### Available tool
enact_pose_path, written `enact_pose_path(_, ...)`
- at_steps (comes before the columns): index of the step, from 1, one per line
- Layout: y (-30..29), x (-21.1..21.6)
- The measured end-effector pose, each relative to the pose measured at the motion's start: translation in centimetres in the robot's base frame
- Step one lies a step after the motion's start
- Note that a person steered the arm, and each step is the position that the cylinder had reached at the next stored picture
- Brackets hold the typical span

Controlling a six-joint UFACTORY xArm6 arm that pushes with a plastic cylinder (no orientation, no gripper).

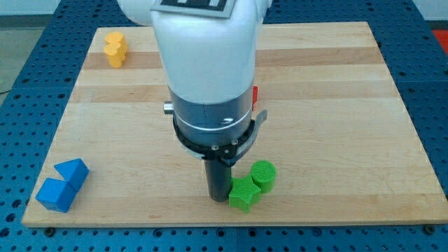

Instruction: Move the red circle into the red star

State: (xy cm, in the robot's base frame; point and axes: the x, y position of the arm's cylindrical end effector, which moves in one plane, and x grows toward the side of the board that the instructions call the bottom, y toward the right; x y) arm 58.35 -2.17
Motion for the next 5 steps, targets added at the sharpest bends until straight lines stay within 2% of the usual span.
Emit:
enact_pose_path(1,-1.1,0.0)
enact_pose_path(2,-4.2,-2.7)
enact_pose_path(3,-5.8,-8.4)
enact_pose_path(4,-4.2,-11.8)
enact_pose_path(5,-2.7,-13.3)
